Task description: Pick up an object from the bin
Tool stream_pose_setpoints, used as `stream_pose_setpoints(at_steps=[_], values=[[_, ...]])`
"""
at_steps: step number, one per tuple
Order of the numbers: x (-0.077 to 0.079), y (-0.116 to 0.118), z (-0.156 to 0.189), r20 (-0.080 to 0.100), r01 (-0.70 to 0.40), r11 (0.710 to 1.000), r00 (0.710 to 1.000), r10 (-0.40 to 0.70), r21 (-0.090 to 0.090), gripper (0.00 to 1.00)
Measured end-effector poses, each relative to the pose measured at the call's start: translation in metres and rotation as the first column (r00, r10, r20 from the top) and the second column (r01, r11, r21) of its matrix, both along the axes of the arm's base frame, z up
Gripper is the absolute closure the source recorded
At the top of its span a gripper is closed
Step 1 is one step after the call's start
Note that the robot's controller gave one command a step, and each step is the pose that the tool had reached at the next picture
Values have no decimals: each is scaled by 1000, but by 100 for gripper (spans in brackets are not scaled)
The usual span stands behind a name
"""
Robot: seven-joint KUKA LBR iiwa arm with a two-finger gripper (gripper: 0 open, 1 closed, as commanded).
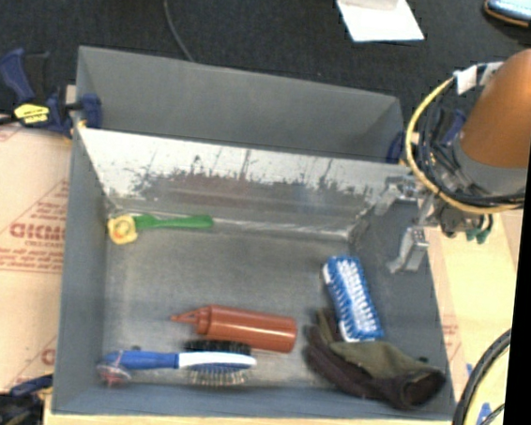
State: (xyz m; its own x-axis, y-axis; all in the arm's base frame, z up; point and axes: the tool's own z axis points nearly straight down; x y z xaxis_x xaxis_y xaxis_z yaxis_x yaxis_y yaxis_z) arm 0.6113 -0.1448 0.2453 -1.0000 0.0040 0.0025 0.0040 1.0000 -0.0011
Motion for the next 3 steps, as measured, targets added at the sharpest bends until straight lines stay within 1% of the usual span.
stream_pose_setpoints(at_steps=[1,2,3], values=[[2,1,5,8,-3,1000,1000,3,-2,0],[-20,47,-78,11,-81,997,997,81,-3,0],[-55,124,-84,20,-52,999,998,52,-2,0]])
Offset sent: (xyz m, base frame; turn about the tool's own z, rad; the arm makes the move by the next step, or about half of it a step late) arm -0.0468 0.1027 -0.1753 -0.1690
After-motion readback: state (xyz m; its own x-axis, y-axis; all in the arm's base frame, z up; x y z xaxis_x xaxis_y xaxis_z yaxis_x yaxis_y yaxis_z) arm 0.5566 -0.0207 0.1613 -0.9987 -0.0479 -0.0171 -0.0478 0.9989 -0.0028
